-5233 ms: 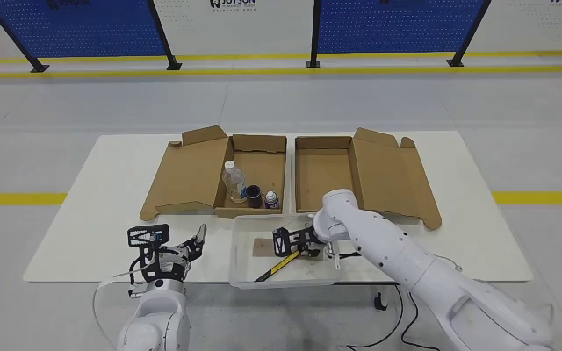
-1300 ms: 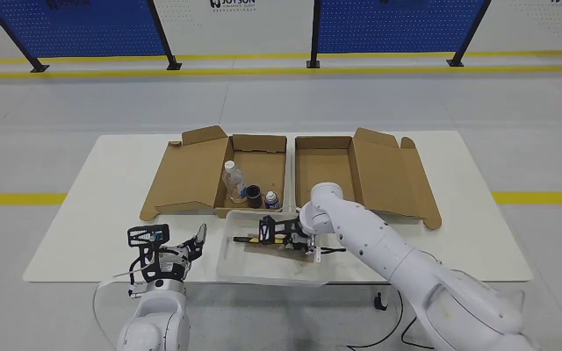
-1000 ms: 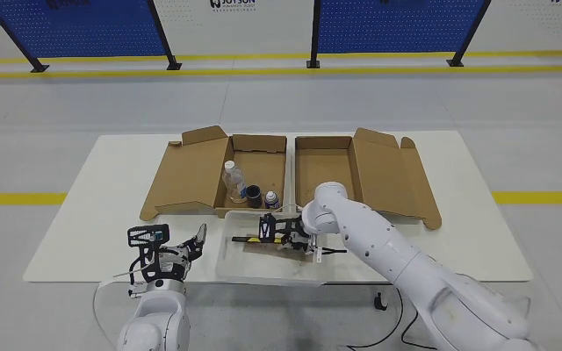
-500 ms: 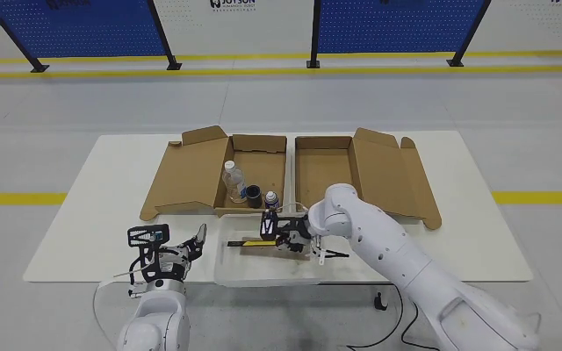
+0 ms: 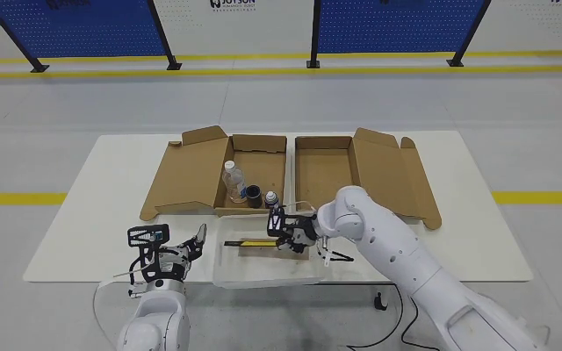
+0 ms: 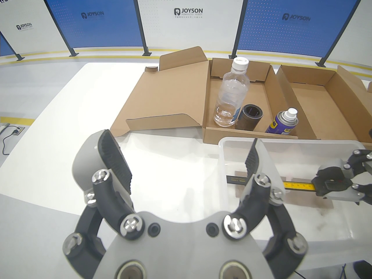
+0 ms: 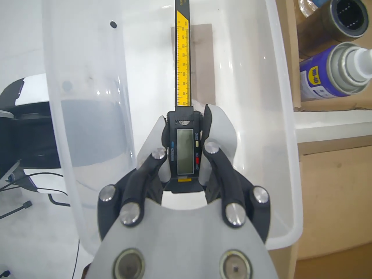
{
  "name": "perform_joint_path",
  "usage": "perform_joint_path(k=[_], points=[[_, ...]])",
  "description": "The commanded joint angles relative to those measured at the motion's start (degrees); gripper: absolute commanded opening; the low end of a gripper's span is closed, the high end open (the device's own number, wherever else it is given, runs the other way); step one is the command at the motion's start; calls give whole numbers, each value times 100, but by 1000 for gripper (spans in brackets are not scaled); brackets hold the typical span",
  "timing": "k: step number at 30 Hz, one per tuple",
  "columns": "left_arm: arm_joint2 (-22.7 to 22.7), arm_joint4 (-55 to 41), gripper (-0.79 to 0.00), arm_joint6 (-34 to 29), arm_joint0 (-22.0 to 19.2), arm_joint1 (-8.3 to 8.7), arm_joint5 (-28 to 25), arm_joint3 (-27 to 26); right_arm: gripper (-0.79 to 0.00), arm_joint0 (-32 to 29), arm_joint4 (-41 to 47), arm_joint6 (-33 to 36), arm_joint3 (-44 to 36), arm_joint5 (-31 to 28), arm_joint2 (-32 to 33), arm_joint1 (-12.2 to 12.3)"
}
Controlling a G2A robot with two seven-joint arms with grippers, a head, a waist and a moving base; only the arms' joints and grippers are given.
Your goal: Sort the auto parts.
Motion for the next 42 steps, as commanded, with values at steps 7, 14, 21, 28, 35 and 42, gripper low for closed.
perform_joint_path(k=[7, 14, 21, 28, 35, 42], points=[[0, 0, 0, 0, 0, 0, 0, 0, -785, -95, 500, -94, -49, -118, 166, 75], [0, 0, 0, 0, 0, 0, 0, 0, -785, -157, 955, -202, -31, -161, 318, 136], [0, 0, 0, 0, 0, 0, 0, 0, -785, -234, 1397, -364, -35, -45, 475, 187], [0, 0, 0, 0, 0, 0, 0, 0, -785, -347, 1866, -616, -45, 31, 626, 226], [0, 0, 0, 0, 0, 0, 0, 0, -785, -501, 2574, -1033, 10, 98, 841, 251], [0, 0, 0, 0, 0, 0, 0, 0, -785, -667, 3380, -1333, 42, -44, 977, 254]])
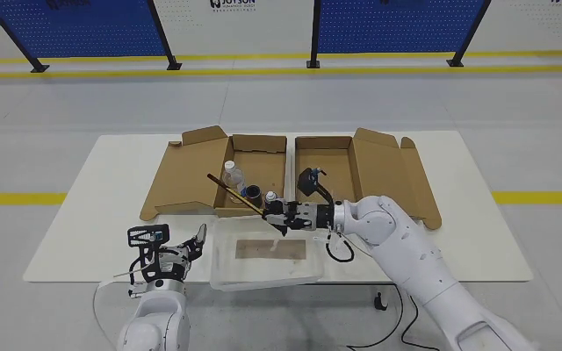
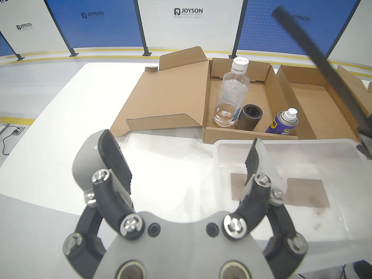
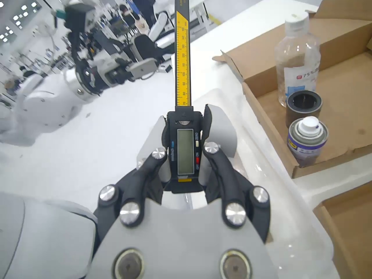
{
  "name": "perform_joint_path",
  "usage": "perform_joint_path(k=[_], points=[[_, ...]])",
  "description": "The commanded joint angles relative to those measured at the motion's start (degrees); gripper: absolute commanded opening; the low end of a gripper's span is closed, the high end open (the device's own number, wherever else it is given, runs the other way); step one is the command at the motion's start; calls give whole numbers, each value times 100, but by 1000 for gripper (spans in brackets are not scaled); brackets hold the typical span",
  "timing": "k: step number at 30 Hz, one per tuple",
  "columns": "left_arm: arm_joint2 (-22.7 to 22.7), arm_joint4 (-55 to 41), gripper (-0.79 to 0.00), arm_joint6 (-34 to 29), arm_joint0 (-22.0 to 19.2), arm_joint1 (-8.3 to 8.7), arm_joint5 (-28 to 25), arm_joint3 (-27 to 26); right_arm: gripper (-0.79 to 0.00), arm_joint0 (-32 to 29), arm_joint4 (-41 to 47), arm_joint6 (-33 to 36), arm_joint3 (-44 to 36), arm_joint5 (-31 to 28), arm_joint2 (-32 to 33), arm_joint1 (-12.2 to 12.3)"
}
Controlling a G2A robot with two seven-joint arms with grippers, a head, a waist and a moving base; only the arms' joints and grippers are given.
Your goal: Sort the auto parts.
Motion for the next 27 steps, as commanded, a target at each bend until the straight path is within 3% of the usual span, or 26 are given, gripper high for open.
perform_joint_path(k=[1, 15, 27], points=[[0, 0, 0, 0, 0, 0, 0, 0, -785, -22, 177, -21, 14, -68, 14, 0], [0, 0, 0, 0, 0, 0, 0, 0, -785, 68, 143, -82, 39, 60, 57, 1], [0, 0, 0, 0, 0, 0, 0, 0, -785, 228, -1182, -1044, -86, 1528, 502, 45]])
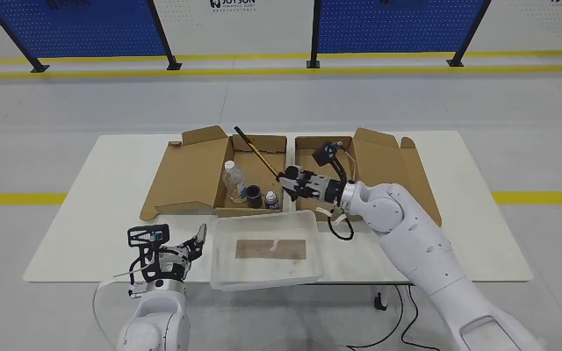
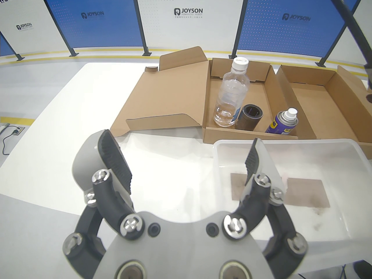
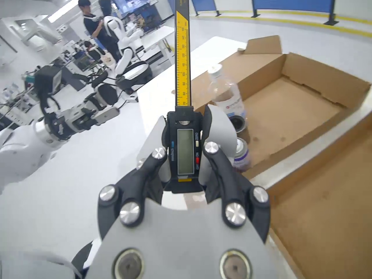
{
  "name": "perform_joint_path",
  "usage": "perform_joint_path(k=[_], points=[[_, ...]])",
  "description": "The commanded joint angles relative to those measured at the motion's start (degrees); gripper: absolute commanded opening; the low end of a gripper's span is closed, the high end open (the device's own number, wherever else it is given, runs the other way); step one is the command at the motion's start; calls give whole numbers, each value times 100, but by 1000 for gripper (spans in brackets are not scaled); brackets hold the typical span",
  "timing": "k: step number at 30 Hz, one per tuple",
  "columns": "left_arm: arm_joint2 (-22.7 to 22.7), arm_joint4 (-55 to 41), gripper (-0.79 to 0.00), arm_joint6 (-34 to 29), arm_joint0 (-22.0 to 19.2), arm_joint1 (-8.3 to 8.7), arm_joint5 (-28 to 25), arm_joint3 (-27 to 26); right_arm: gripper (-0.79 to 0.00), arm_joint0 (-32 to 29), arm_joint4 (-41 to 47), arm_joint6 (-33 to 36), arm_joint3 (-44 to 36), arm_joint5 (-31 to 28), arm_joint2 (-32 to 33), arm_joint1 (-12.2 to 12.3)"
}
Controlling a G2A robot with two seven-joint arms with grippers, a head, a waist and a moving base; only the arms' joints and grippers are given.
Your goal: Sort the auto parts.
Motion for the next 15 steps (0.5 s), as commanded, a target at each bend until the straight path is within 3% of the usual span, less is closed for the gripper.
perform_joint_path(k=[1, 15], points=[[0, 0, 0, 0, 0, 0, 0, 0, -785, 21, -159, -58, -12, 286, 78, 13], [0, 0, 0, 0, 0, 0, 0, 0, -785, 0, -1181, -140, 370, 2309, 473, 83]])
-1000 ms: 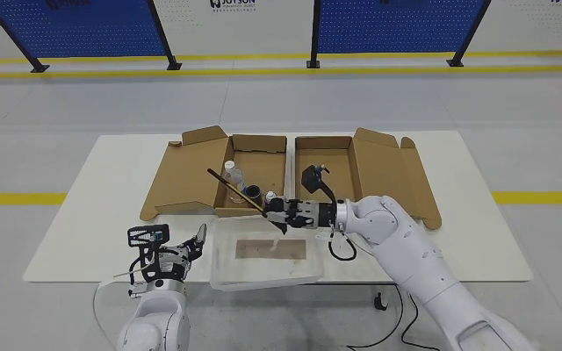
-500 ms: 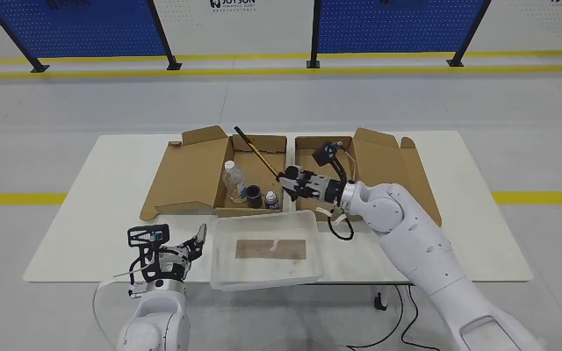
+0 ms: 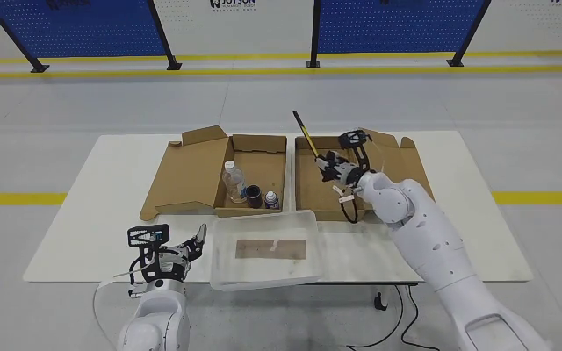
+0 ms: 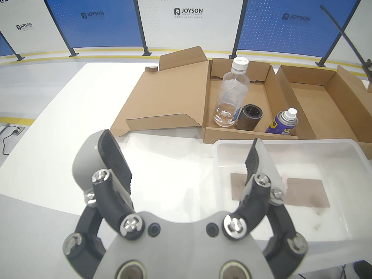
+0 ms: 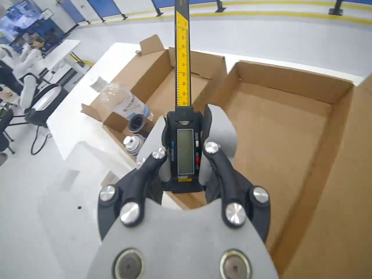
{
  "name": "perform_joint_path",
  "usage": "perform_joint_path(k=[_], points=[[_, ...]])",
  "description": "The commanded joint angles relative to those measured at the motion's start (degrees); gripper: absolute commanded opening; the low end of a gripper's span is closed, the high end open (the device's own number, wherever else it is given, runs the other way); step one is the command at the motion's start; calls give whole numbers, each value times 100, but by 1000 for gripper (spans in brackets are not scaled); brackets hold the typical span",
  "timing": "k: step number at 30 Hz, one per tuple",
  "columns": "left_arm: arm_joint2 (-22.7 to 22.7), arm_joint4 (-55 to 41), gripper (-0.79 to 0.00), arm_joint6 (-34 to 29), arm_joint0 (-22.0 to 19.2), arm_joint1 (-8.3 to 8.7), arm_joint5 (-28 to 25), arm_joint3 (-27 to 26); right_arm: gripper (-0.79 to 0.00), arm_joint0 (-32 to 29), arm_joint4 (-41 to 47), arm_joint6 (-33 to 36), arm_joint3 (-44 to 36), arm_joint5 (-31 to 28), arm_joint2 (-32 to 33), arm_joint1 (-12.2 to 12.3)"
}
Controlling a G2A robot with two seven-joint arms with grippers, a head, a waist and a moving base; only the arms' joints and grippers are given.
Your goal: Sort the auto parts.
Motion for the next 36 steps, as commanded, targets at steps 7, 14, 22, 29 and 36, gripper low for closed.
perform_joint_path(k=[7, 14, 22, 29, 36], points=[[0, 0, 0, 0, 0, 0, 0, 0, -785, 4, -227, 43, 284, 738, 26, -34], [0, 0, 0, 0, 0, 0, 0, 0, -785, 58, -397, 133, 506, 1058, -97, -105], [0, 0, 0, 0, 0, 0, 0, 0, -566, 67, -332, 98, 766, 1200, -146, -190], [0, 0, 0, 0, 0, 0, 0, 0, 0, 80, -296, 58, 841, 1023, -140, -233], [0, 0, 0, 0, 0, 0, 0, 0, 0, 32, -324, -265, 665, 907, -33, -239]])
